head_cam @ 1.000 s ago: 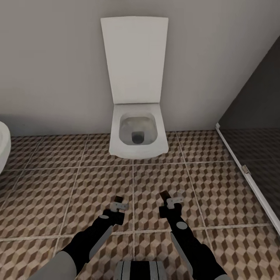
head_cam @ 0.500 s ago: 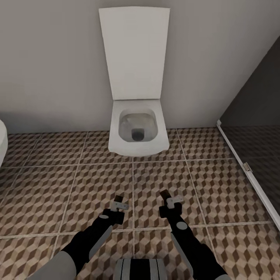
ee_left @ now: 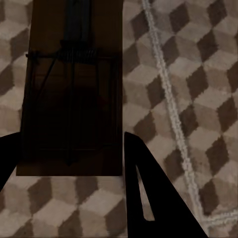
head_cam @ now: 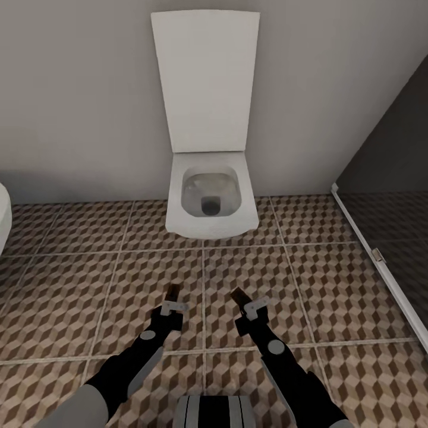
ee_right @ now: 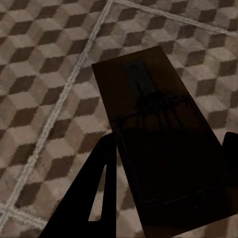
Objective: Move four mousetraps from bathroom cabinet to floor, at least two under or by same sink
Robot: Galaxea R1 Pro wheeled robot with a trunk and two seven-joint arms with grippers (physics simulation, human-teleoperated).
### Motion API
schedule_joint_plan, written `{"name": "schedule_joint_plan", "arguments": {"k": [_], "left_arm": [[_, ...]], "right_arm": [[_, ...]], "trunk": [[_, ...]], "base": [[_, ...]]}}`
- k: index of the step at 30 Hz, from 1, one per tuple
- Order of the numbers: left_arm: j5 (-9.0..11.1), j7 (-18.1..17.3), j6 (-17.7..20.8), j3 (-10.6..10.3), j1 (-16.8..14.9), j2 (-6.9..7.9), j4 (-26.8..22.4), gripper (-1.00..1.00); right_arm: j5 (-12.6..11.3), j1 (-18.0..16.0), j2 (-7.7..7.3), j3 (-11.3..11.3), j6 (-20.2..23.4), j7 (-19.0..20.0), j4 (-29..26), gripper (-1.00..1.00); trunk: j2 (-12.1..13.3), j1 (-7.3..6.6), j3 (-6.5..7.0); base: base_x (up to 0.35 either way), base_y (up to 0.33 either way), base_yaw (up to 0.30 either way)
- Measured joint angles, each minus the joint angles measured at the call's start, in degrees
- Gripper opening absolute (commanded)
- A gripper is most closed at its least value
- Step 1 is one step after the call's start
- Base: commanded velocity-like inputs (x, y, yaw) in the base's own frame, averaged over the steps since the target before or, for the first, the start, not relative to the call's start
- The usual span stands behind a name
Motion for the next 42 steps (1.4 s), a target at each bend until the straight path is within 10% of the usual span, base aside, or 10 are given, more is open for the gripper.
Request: {"name": "schedule_joint_plan", "arguments": {"k": [12, 23, 42], "left_arm": [[0.1, 0.0, -0.4, -0.7, 0.0, 0.34, 0.3, -1.00], [0.1, 0.0, -0.3, -2.5, 0.0, 0.31, 0.2, -1.00], [0.1, 0.0, -0.3, -2.5, 0.0, 0.17, 0.2, -1.00]], "right_arm": [[0.1, 0.0, -0.19, -0.4, -4.3, -0.2, -0.1, -1.00], [0.0, 0.0, 0.04, -8.3, -4.6, -0.4, -0.2, -1.00], [0.0, 0.0, 0.06, -8.6, -4.6, -0.5, -0.2, -1.00]], "trunk": [[0.0, 0.00, 0.00], [0.0, 0.00, 0.00], [-4.4, 2.41, -2.27]], "base": [[0.000, 0.000, 0.000], [0.000, 0.000, 0.000], [0.000, 0.000, 0.000]]}}
